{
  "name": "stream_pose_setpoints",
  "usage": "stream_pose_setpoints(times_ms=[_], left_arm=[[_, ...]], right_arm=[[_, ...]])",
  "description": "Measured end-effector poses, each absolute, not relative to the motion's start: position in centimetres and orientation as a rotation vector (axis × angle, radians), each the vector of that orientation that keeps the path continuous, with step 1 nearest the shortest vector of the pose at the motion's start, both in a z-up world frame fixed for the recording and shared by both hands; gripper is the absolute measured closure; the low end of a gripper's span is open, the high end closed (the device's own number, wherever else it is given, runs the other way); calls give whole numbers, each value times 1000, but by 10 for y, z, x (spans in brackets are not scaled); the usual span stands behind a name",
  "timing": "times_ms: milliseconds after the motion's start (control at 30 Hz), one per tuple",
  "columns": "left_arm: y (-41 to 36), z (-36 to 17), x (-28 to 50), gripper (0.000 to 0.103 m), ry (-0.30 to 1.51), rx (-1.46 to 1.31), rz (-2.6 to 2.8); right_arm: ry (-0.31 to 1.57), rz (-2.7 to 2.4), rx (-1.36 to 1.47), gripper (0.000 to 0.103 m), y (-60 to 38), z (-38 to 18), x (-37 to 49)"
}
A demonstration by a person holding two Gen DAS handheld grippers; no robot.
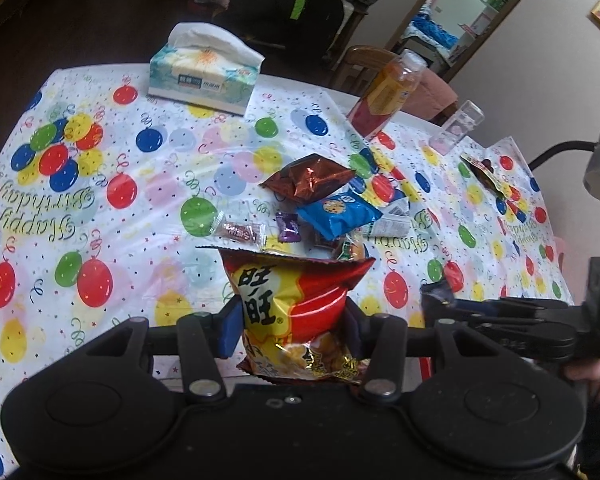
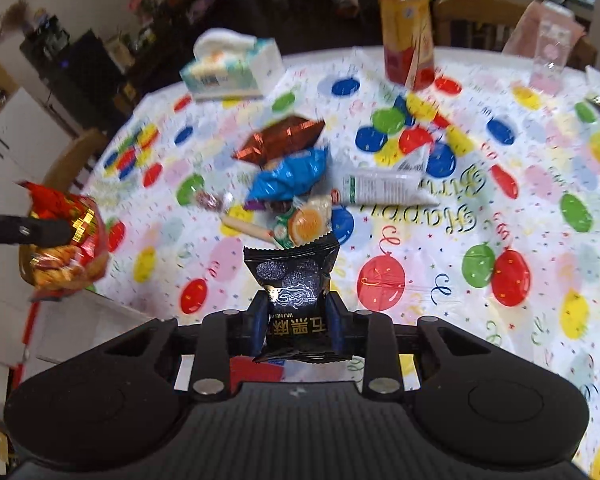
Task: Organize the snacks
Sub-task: 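Lower the chip bag and cookie packet into the white box and release both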
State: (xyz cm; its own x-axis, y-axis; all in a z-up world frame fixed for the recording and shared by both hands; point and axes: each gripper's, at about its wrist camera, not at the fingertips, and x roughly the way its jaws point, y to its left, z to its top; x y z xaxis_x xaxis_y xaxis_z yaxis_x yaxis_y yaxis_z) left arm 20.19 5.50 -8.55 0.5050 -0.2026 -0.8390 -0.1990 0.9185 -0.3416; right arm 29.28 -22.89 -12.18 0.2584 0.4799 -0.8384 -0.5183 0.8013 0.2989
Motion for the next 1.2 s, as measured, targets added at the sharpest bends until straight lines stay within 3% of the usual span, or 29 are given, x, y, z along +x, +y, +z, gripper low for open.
stream_pose_setpoints(times_ms=[500,1200], left_arm=[[56,-53,153,56,1029,-353,-93],[31,-138,127,56,1243,-146,-66]], right_arm=[[1047,714,-24,73,-215,-63,204],[1202,664,-128,73,-160,-134,150]])
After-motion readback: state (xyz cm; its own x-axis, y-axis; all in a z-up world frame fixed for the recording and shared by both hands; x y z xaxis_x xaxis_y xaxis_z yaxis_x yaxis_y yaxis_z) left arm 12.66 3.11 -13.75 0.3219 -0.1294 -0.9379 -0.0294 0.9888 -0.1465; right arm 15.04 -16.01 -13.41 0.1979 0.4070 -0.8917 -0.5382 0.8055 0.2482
